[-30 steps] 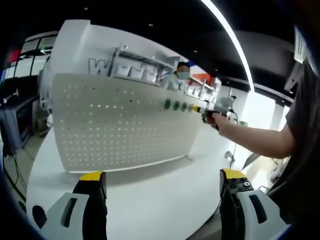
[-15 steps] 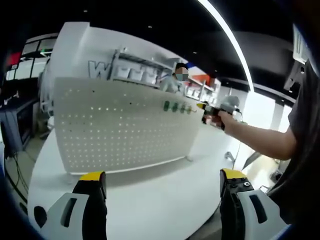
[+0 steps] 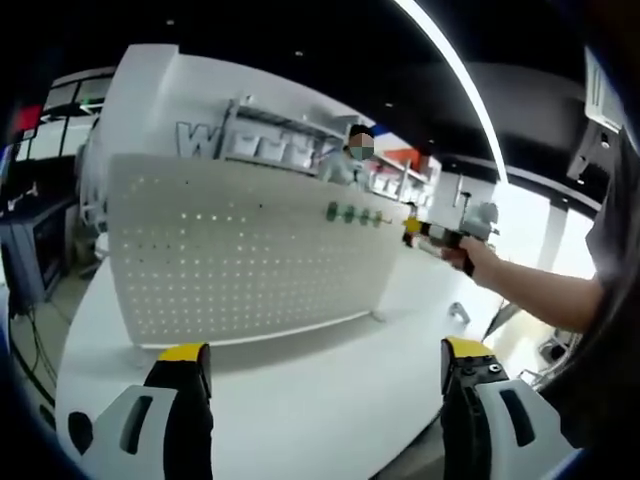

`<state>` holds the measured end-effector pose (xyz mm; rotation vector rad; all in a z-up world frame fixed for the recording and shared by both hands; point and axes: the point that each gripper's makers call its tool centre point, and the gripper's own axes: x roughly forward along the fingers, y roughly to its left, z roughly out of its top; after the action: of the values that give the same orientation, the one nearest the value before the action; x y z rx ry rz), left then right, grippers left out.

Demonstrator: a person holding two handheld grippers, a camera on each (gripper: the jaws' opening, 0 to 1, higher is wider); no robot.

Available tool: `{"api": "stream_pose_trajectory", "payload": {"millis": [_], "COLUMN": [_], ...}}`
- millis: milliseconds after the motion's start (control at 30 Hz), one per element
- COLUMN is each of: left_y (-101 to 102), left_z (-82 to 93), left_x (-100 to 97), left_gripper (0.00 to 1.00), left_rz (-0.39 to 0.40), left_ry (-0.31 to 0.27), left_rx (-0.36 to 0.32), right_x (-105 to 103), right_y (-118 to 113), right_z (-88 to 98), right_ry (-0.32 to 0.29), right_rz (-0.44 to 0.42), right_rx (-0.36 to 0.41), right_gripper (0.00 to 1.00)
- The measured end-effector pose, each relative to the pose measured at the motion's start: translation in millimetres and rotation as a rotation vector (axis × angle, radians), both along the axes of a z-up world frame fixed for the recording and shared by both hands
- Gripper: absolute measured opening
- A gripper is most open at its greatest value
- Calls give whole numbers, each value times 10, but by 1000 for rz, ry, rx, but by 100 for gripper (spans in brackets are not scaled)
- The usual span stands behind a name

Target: Insert the hook assembly into the mounting plate slot until the hook locks in place.

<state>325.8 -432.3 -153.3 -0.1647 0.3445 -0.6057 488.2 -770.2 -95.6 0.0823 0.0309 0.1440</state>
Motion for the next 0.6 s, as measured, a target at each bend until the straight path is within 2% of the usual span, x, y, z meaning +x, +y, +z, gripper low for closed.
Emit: {"api": "stream_pose_trajectory", "payload": {"millis": [167, 400, 600], "left_y": [24, 42, 52], "left_z": [11, 27, 19], "left_x": [-14, -40, -71], "left_gripper": [97, 98, 98], "left_rz": [6, 13, 18], "left_ry": [-4, -10, -10], "left_rx": [4, 5, 7], "right_x": [-177, -290, -495], "right_y": [116, 187, 267], "right_z": [-112, -395, -532], "right_ry": [14, 87, 119], "right_rz": [17, 40, 60], "right_rx": [7, 56, 65], "right_gripper": [54, 63, 68]}}
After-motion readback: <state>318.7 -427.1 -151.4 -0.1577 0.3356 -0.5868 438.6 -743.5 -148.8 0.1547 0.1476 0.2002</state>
